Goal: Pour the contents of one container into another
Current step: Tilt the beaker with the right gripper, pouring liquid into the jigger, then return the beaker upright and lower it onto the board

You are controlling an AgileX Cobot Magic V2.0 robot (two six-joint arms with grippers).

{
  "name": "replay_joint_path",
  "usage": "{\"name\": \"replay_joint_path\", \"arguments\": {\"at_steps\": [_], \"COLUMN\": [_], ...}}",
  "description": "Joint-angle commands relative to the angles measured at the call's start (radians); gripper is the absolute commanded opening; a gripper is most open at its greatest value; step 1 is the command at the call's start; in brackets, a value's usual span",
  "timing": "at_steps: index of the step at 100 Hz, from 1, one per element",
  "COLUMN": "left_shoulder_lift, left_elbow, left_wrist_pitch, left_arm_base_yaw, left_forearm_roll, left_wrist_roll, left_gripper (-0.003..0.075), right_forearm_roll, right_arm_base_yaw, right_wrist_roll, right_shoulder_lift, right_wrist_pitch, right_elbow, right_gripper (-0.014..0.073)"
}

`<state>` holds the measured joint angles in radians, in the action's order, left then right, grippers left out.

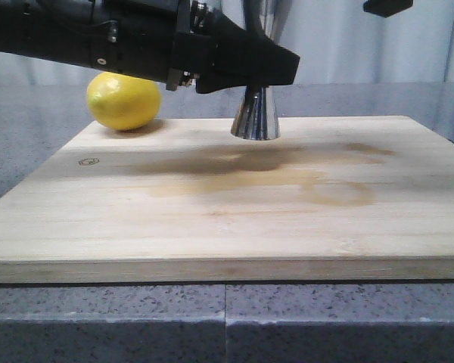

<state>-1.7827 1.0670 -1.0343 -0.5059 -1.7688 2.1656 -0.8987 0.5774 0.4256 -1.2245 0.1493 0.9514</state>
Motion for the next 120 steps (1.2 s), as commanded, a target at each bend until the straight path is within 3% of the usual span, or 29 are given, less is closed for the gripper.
{"name": "replay_joint_path", "arguments": {"at_steps": [1,72,120], "left_shoulder_lift": [0.043,0.043,0.043], "left_elbow": [0.030,0.030,0.030], "left_wrist_pitch": [-0.069,-0.069,-0.069], "left_arm_base_yaw": [-0.007,-0.007,-0.007], "left_forearm_roll": [-0.077,-0.077,-0.077], "left_wrist_roll": [-0.008,-0.008,-0.008], "left_gripper": [0.0114,0.0114,0.0114], "right_forearm_roll": [-0.020,-0.032,0.113], "right_arm_base_yaw": [0.000,0.000,-0.002], "right_wrist_roll": [0.005,0.003,-0.210], "right_shoulder_lift": [0.023,0.023,0.023], "right_wrist_pitch": [-0.044,-0.044,-0.042], "right_elbow": [0.038,0.038,0.038], "right_gripper": [0.0332,0.0332,0.0332]}}
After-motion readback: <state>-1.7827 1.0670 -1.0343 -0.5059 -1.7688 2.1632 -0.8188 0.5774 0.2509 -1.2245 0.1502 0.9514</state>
